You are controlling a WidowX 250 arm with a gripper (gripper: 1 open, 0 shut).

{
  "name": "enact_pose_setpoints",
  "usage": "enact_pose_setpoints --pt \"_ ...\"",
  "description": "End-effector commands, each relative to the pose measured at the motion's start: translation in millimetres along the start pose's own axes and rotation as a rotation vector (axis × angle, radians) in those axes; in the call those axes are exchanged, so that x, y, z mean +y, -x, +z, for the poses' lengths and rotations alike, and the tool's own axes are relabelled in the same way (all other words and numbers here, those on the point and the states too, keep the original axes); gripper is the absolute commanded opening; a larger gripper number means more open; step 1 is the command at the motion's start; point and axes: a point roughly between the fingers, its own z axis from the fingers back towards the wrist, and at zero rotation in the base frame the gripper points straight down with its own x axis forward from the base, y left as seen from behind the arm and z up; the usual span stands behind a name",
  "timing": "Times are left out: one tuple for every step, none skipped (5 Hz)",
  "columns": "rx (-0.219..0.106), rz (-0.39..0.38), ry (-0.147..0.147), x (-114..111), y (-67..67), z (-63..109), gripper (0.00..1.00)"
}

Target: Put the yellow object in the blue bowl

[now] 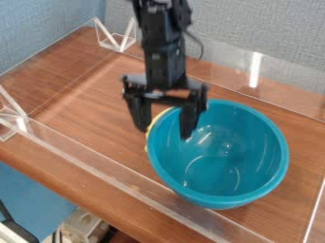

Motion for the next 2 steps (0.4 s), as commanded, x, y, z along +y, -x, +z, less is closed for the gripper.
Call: enact_pose_setpoints --pt "-0.097 -0.001 0.021 -4.5 -8.2 33.9 1.0" --pt "-0.127 -0.009 0.02 -6.9 -4.6 47.1 1.0"
